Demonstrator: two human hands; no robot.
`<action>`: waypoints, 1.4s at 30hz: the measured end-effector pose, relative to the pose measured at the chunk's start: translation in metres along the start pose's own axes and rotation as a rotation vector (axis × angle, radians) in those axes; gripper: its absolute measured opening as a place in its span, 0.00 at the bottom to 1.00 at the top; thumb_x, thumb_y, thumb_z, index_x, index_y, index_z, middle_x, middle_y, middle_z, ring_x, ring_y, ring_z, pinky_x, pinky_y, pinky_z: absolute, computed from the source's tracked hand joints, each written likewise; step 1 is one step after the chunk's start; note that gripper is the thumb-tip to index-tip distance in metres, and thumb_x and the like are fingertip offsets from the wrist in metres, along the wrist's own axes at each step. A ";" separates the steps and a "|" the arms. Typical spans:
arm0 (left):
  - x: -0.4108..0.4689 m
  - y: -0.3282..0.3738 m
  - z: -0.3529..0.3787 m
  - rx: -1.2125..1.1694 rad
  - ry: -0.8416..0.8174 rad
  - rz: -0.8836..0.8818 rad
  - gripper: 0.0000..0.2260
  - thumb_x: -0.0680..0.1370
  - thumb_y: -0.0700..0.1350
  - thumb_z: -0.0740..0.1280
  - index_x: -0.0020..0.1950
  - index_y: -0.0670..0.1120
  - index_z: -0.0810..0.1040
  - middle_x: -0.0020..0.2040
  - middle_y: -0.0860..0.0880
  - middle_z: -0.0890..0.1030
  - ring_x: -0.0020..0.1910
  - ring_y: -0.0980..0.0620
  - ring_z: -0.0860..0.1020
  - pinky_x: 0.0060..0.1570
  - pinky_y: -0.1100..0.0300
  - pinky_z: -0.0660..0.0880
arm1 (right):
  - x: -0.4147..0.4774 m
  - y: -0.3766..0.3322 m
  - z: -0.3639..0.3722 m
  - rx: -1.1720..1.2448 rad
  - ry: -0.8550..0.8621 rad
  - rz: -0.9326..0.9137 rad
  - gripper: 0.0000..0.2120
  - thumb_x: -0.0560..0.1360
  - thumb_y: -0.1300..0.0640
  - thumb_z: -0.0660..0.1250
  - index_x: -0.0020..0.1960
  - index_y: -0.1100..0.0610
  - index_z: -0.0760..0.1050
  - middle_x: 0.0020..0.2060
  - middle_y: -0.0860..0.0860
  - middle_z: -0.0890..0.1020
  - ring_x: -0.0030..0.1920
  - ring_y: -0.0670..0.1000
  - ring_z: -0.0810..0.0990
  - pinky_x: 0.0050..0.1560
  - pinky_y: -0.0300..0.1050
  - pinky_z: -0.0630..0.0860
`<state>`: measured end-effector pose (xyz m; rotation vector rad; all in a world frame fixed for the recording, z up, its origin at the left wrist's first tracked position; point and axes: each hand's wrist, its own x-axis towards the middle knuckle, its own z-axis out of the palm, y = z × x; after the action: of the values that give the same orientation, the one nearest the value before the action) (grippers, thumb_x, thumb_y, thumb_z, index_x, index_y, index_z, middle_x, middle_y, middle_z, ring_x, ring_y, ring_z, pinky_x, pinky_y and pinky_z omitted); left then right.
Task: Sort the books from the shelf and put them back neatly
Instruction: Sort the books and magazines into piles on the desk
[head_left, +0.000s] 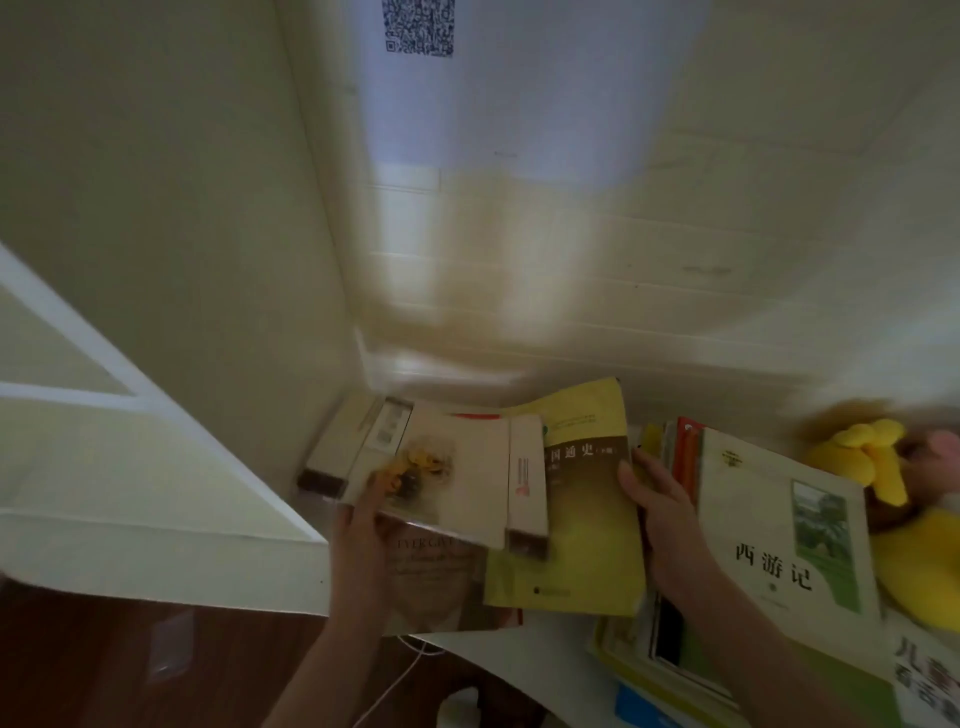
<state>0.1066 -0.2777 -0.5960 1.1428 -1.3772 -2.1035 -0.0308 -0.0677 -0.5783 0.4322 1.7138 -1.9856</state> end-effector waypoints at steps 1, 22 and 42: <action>0.006 0.004 -0.004 -0.005 -0.029 0.030 0.11 0.80 0.38 0.60 0.62 0.41 0.74 0.42 0.58 0.84 0.40 0.61 0.82 0.36 0.67 0.78 | -0.001 -0.006 -0.002 -0.003 -0.002 -0.022 0.17 0.78 0.59 0.64 0.66 0.52 0.70 0.53 0.54 0.81 0.48 0.56 0.81 0.43 0.51 0.78; 0.068 -0.037 -0.001 0.611 -0.129 0.062 0.06 0.80 0.42 0.63 0.56 0.45 0.71 0.46 0.52 0.77 0.47 0.50 0.76 0.42 0.62 0.69 | -0.009 -0.018 0.001 0.012 -0.057 -0.059 0.12 0.78 0.58 0.63 0.61 0.50 0.76 0.52 0.52 0.83 0.48 0.55 0.83 0.42 0.51 0.81; 0.074 -0.070 -0.021 0.418 -0.046 -0.121 0.24 0.81 0.58 0.55 0.71 0.45 0.66 0.56 0.45 0.80 0.52 0.46 0.80 0.53 0.50 0.78 | 0.006 0.101 0.063 -0.448 0.024 -0.014 0.15 0.80 0.61 0.60 0.66 0.54 0.70 0.56 0.53 0.79 0.54 0.53 0.79 0.51 0.47 0.78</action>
<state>0.0873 -0.3091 -0.6934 1.3699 -1.8736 -1.9841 0.0239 -0.1410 -0.6548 0.2852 2.1050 -1.5408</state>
